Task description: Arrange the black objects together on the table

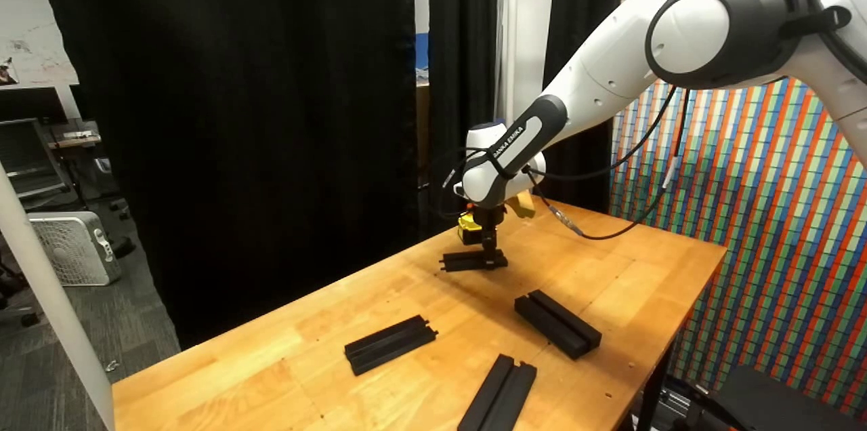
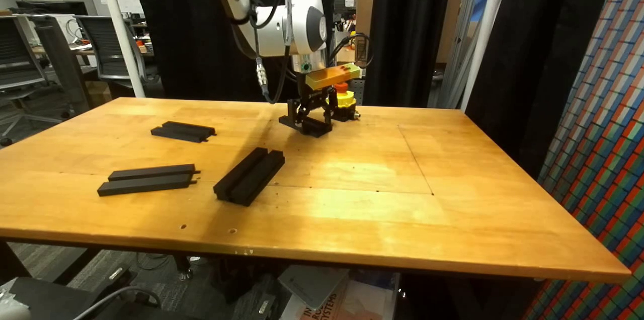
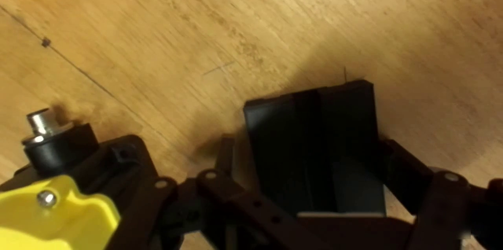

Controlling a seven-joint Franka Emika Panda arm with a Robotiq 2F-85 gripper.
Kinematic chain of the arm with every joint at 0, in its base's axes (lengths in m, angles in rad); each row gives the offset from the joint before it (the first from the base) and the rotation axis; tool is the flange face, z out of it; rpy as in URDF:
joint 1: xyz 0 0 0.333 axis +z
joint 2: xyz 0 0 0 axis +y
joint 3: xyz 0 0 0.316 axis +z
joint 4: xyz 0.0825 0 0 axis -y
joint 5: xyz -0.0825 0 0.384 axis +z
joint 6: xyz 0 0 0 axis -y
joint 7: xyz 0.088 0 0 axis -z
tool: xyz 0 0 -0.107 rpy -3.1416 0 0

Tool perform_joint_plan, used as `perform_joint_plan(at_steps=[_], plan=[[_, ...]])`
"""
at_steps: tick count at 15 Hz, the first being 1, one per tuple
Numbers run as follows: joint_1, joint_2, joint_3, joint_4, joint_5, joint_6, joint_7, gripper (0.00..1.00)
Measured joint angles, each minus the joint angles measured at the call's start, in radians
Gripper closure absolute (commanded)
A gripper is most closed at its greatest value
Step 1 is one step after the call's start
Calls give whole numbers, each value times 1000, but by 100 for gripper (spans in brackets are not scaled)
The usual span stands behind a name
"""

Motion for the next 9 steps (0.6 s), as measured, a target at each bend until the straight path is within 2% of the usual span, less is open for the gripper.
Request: perform_joint_plan(at_steps=[2, 9], plan=[[0, -2, 6, 4, 1, -22, -9, 52], [-1, -21, 8, -13, 6, -38, -13, 55]])
